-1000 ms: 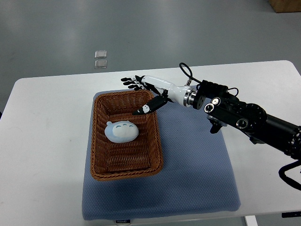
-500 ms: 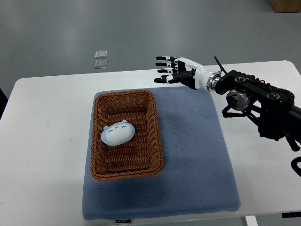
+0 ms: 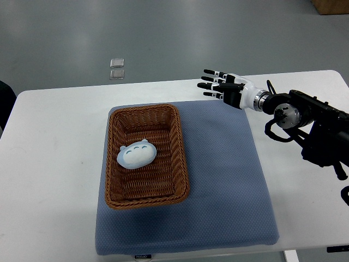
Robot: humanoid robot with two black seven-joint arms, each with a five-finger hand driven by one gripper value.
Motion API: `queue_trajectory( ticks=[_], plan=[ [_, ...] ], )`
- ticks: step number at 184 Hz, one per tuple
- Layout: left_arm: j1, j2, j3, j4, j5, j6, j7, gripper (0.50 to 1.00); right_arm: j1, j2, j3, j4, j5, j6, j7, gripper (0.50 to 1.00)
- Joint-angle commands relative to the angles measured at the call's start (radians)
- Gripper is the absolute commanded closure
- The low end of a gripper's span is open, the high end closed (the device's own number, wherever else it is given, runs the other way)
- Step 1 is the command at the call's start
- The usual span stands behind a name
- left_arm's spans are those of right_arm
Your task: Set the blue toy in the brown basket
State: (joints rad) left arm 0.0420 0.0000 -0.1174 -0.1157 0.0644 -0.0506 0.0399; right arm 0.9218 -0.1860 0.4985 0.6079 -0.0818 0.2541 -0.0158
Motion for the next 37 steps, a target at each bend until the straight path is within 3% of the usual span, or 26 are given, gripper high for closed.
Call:
queue_trajectory(
  ticks=[1, 37],
  plan=[
    [-0.002, 0.000, 0.001, -0.005, 0.000, 0.000, 0.000, 0.500, -0.001, 0.005, 0.003, 0.000, -0.004, 0.001, 0.000, 0.587],
    [-0.004, 0.000, -0.001, -0.005, 0.000, 0.000, 0.000, 0.500, -0.015, -0.003, 0.003, 0.000, -0.004, 0.004, 0.000, 0.587]
  ],
)
